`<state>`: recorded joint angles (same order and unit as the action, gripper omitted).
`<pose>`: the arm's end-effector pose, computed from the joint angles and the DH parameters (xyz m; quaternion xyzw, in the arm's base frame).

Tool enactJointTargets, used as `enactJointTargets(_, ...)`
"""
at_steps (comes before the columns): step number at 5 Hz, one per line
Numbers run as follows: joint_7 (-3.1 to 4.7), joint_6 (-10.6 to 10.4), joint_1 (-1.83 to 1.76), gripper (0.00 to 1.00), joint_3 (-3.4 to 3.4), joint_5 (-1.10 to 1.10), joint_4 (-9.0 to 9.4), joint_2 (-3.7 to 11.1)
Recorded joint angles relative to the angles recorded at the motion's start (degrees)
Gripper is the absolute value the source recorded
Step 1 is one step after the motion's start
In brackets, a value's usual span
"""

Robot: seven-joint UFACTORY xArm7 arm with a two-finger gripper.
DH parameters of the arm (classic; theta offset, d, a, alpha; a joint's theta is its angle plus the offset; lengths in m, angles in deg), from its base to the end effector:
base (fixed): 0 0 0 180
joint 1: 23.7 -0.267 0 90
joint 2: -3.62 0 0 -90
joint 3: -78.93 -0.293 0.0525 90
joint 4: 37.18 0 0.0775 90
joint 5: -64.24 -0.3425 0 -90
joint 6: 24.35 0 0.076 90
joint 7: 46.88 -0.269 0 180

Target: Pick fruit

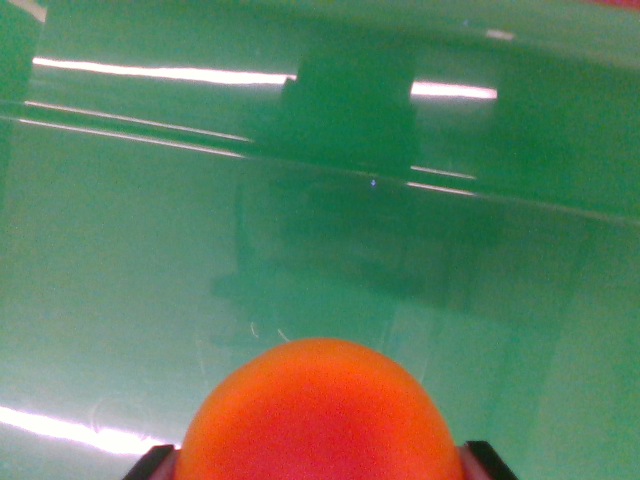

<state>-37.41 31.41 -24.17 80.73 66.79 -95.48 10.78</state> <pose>0.4578 -0.0191 0.1226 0.9954 0.0842 -0.0420 0.0160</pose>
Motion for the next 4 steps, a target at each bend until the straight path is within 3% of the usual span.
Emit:
enactJointTargets(1, 0.00, 0.00, 0.00, 1.00, 0.00, 0.00, 0.00, 0.00)
enactJointTargets(2, 0.08, 2.63, -0.01, 1.00, -0.01, -0.02, -1.70, -0.92)
enactJointTargets(3, 0.08, 2.63, -0.01, 1.00, -0.01, -0.02, -1.70, -0.92)
enactJointTargets(4, 0.16, 5.27, -0.03, 1.00, -0.03, -0.05, -3.42, -1.85)
